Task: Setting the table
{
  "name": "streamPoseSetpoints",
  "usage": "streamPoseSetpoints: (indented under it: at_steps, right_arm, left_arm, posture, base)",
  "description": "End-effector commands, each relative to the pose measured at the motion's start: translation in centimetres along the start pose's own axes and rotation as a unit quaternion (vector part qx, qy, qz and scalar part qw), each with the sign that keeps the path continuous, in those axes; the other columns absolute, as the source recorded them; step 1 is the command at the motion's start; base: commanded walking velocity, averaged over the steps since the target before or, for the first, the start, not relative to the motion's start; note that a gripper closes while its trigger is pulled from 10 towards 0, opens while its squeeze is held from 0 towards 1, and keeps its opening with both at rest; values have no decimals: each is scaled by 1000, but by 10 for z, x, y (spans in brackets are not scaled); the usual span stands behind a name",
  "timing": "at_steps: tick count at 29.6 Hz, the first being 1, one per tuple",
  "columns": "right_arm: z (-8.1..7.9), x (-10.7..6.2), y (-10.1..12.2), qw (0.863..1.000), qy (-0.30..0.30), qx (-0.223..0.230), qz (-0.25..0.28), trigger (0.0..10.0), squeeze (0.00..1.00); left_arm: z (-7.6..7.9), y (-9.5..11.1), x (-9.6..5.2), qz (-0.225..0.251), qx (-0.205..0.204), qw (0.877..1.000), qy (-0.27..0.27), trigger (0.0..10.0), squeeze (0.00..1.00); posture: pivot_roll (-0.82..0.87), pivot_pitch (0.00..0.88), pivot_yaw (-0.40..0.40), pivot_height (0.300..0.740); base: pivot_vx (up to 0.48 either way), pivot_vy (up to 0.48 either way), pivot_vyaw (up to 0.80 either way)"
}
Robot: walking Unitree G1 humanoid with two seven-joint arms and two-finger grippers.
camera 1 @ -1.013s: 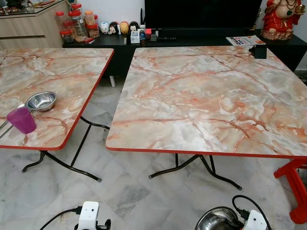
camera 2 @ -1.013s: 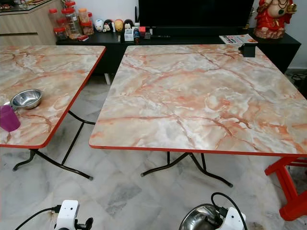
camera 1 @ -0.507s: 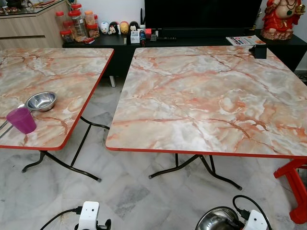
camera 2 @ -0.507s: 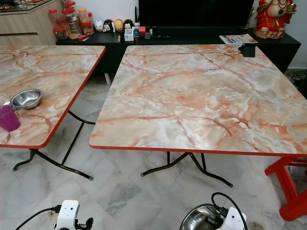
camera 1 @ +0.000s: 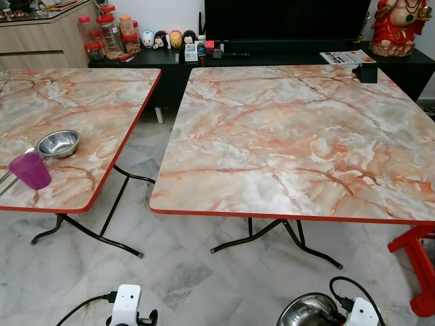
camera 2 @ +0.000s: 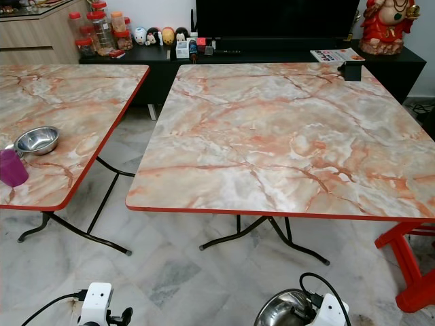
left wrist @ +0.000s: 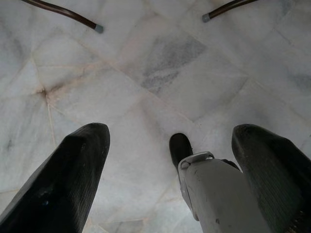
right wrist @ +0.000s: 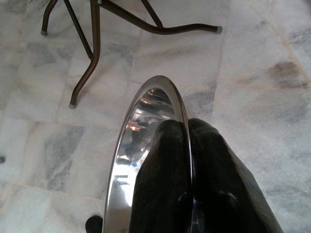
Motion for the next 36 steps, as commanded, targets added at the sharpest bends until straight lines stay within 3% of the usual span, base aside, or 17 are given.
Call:
streamPoseSetpoints:
  at_steps: [1,9,23,30,36]
  right_arm:
    - [1,1,6,1000,-6,9,12,10000,0]
    - [3,3,20,999,-9,32,43,10000,0]
    - [13,0,23,995,-23,66,69,10000,0]
    - [0,-2,30,992,31,68,102,10000,0]
    - [3,-3,41,988,38,70,131,10000,0]
  left_arm:
    - [-3,-2,0,-10,2,1000,5,10000,0]
    - [-3,-3,-1,-11,7,1000,3,10000,0]
    - [-5,-3,-1,-13,10,1000,2,10000,0]
    - [-6,-3,-1,-14,17,1000,0,10000,0]
    - [-6,-3,-1,-14,21,1000,-2,10000,0]
  posture:
    - [-82,0,46,740]
    - [-90,0,51,740]
    - [-105,0,66,740]
    - [-112,0,74,740]
    - [-116,0,74,740]
  base:
    - [0,0,0]
    - [0,0,0]
    - [0,0,0]
    - [0,0,0]
    - [0,0,0]
Point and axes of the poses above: a point about 5 cm out from each wrist's last joint towards the gripper, its own x axis pointing out of the wrist towards the gripper, its own y axis along the axis of the wrist's last joint, z = x × y, the point moved 5 cm from there along x, pointing out of the wrist towards the gripper, and after that the axes turned 15 degrees about -x, right-handed, at the moved point
